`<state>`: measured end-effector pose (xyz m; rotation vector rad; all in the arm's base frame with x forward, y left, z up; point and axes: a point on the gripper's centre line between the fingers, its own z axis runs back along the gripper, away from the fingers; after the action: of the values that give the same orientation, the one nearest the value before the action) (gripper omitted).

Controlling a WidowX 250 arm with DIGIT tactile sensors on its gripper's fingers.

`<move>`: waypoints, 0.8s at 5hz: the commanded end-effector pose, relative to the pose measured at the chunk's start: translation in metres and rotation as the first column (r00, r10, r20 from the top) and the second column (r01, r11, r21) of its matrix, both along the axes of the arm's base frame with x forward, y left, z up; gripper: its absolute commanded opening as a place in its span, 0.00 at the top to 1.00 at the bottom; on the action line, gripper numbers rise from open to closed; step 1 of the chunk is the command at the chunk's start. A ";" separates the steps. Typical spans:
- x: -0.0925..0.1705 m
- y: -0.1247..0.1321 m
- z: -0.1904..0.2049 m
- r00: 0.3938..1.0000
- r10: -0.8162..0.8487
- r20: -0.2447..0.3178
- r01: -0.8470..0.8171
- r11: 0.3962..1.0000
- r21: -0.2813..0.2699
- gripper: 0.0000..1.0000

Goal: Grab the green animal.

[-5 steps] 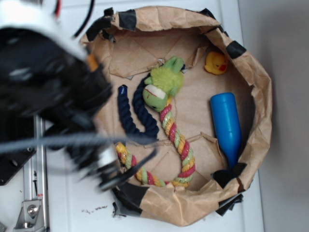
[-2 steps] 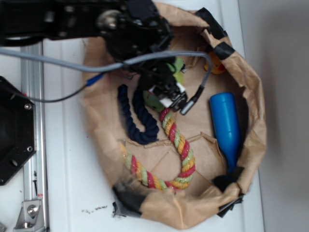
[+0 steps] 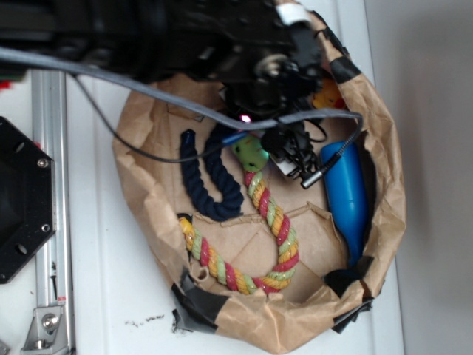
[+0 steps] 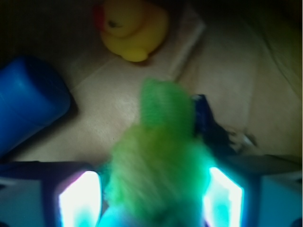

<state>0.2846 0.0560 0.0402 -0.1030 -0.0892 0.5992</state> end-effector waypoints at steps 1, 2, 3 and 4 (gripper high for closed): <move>0.035 -0.028 0.064 0.914 -0.405 0.001 0.405 0.914 -0.032 1.00; 0.034 -0.054 0.095 0.785 -0.618 -0.039 0.615 0.785 -0.074 1.00; 0.018 -0.059 0.121 0.790 -0.610 0.060 0.609 0.792 0.035 1.00; 0.003 -0.049 0.144 0.831 -0.555 0.045 0.538 0.821 0.191 1.00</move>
<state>0.2881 0.0086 0.1689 -0.0016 -0.1427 0.0255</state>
